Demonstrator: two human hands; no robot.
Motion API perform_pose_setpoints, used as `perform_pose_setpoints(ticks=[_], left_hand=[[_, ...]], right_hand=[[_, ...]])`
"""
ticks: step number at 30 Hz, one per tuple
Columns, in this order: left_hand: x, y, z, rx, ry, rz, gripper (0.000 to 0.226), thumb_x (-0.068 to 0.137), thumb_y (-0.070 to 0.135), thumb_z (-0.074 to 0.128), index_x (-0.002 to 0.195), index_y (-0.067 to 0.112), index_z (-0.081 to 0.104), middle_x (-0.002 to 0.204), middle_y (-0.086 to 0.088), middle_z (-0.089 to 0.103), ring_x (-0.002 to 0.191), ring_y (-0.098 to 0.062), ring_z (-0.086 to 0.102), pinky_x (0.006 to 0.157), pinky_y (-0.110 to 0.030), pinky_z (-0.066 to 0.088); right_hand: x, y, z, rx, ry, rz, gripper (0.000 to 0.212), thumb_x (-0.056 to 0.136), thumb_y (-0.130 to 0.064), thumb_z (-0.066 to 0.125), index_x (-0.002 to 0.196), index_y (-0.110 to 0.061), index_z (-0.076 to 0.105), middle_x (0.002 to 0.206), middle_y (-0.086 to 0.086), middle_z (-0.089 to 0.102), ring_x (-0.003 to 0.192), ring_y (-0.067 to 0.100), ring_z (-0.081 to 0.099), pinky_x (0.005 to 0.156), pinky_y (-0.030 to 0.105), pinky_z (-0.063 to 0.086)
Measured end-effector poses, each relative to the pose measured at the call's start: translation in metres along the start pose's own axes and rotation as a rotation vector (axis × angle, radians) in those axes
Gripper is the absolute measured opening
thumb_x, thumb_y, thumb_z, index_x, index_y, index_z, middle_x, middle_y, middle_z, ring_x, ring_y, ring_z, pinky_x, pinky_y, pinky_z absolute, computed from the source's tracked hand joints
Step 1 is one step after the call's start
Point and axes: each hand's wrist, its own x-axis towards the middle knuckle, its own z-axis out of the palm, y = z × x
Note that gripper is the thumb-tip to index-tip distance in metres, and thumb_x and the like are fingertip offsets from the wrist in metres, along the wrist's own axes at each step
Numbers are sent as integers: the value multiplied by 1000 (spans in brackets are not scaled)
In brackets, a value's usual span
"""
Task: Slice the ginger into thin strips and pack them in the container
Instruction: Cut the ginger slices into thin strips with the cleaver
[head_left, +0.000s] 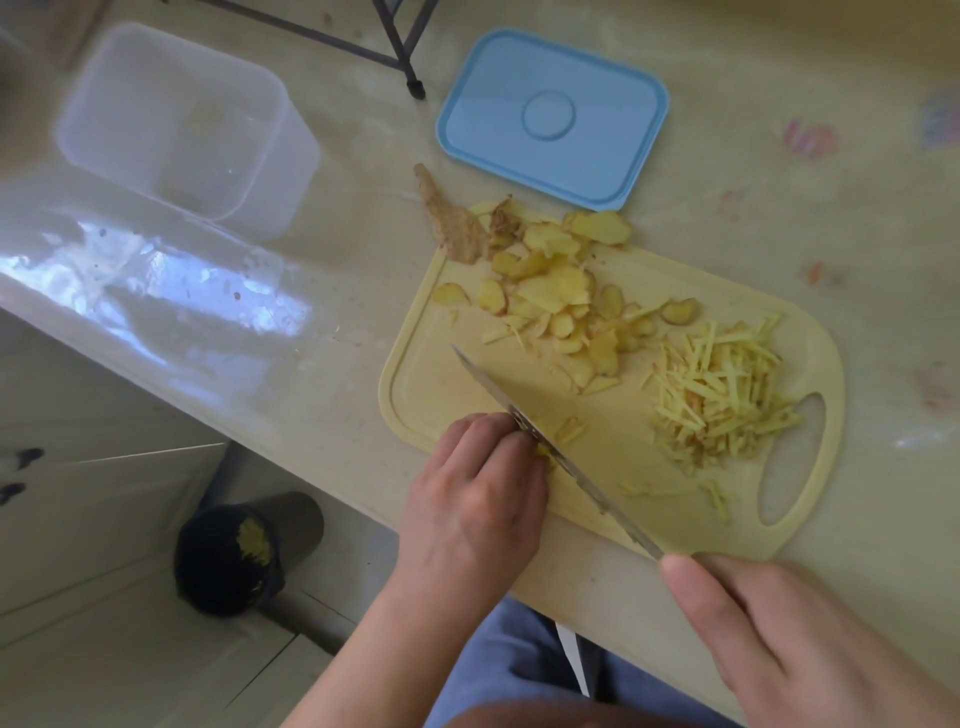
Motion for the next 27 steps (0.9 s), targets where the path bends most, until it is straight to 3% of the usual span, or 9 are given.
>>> perform_pose_setpoints(ticks=[3,7,13,19,22,27], left_hand=[[2,1,-1,5,-13,-10,10,89,10,68,95,5,75,99,-6,71,92,-23,67,84,-26,52],[2,2,-2,2,-1,-21,9,90,10,68,91,5,75,98,-5,72,90,-23,69,79,-28,54],[1,2,-1,16,22,-45,10,87,9,68,86,8,77,92,-4,71,80,-21,67,65,-28,51],[0,1,-1,-2,15,-1,16,93,8,62,89,7,78,96,-6,70,85,-21,66,72,-23,50],[-3,-2,1,-5,-7,4,16,93,4,61,94,4,77,96,-9,69,90,-26,68,78,-30,54],[-2,0,-2,-3,-34,12,18,94,6,59,93,3,76,99,-8,71,99,-28,69,86,-33,55]], right_hand=[[6,0,4,5,-13,11,83,72,-83,11,58,-11,50,70,-2,61,57,11,53,60,26,39],[18,2,9,33,-66,-26,77,80,-78,14,58,-9,41,59,8,54,49,14,48,55,32,39],[2,-2,1,18,-4,-16,77,77,-83,14,61,-14,45,49,-3,53,44,8,49,48,21,34],[14,6,11,-3,-14,-45,78,79,-83,9,56,-15,40,56,1,53,49,10,48,54,27,36],[17,5,12,20,-33,-51,76,82,-79,13,57,-12,40,60,7,54,48,13,48,52,31,36],[3,0,3,34,5,-30,73,77,-80,16,67,-14,44,51,0,52,46,9,46,49,23,34]])
